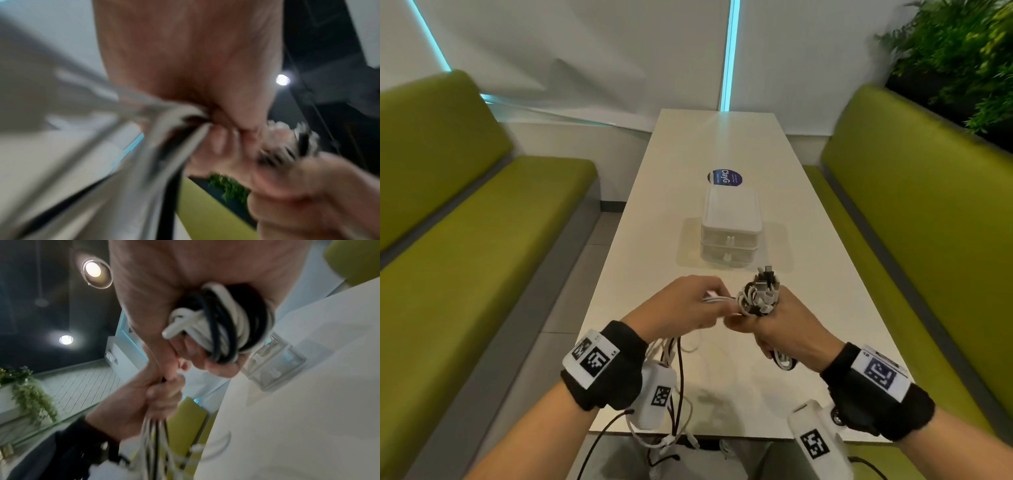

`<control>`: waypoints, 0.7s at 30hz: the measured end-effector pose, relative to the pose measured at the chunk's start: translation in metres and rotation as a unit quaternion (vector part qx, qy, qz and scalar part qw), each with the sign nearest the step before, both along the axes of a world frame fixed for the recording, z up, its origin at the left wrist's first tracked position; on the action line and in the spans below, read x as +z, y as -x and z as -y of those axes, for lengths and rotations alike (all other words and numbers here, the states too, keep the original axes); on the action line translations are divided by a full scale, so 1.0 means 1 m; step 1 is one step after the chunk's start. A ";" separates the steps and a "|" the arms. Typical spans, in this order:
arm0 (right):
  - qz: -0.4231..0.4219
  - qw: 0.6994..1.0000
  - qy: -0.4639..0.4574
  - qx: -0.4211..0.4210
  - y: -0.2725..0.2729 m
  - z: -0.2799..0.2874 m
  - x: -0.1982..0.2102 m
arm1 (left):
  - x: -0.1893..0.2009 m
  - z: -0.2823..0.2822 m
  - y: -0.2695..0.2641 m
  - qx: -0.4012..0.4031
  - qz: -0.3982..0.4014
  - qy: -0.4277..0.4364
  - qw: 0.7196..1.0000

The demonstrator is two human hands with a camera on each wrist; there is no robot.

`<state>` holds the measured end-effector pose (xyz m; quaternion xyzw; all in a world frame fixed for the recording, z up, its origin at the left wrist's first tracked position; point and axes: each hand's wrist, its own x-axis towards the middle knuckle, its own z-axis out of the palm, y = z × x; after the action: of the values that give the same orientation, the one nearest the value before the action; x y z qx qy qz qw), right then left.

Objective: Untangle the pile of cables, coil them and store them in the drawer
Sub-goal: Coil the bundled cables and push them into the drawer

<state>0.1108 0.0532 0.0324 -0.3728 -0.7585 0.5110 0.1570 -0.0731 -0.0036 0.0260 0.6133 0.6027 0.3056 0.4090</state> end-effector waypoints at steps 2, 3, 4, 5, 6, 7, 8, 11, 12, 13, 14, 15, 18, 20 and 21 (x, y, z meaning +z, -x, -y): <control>0.022 0.997 -0.079 0.001 0.000 -0.006 0.005 | 0.002 0.003 0.003 -0.011 0.106 0.062 0.992; 0.034 0.991 -0.133 0.006 0.001 -0.009 0.007 | 0.002 0.004 0.004 -0.013 0.132 0.075 0.988; 0.044 0.983 -0.177 0.011 0.002 -0.011 0.008 | 0.003 0.005 0.005 -0.016 0.149 0.080 0.985; 0.046 0.978 -0.205 0.009 0.002 -0.013 0.008 | 0.002 0.006 0.005 -0.017 0.163 0.085 0.983; 0.039 0.975 -0.220 -0.004 0.002 -0.016 0.008 | 0.002 0.006 0.004 -0.015 0.181 0.090 0.979; 0.029 0.973 -0.227 -0.029 0.002 -0.020 0.008 | 0.001 0.006 0.003 -0.009 0.197 0.090 0.976; 0.021 0.971 -0.231 -0.058 0.002 -0.023 0.008 | 0.001 0.007 0.001 0.002 0.214 0.088 0.973; 0.001 0.966 -0.218 -0.136 0.005 -0.029 0.004 | -0.001 0.008 -0.004 0.039 0.234 0.070 0.969; -0.003 0.967 -0.199 -0.162 0.007 -0.028 0.001 | -0.001 0.009 -0.006 0.049 0.234 0.064 0.969; -0.015 0.968 -0.170 -0.186 0.009 -0.027 -0.002 | -0.002 0.008 -0.008 0.058 0.231 0.056 0.970; -0.036 0.968 -0.136 -0.206 0.011 -0.026 -0.006 | -0.002 0.008 -0.010 0.071 0.225 0.044 0.971; -0.064 0.968 -0.101 -0.220 0.013 -0.025 -0.009 | -0.003 0.008 -0.014 0.090 0.216 0.027 0.972; -0.151 0.964 0.001 -0.220 0.018 -0.010 -0.006 | -0.009 0.010 -0.032 0.169 0.224 -0.032 0.959; -0.192 0.957 0.047 -0.212 0.021 -0.001 -0.003 | -0.014 0.010 -0.045 0.199 0.233 -0.061 0.950; -0.206 0.955 0.054 -0.208 0.022 0.003 -0.002 | -0.016 0.010 -0.050 0.212 0.222 -0.074 0.949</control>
<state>0.0890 0.0502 0.0305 -0.4168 -0.5868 0.5732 0.3916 -0.0236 -0.0132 0.0095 0.4165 0.5882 0.5578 0.4116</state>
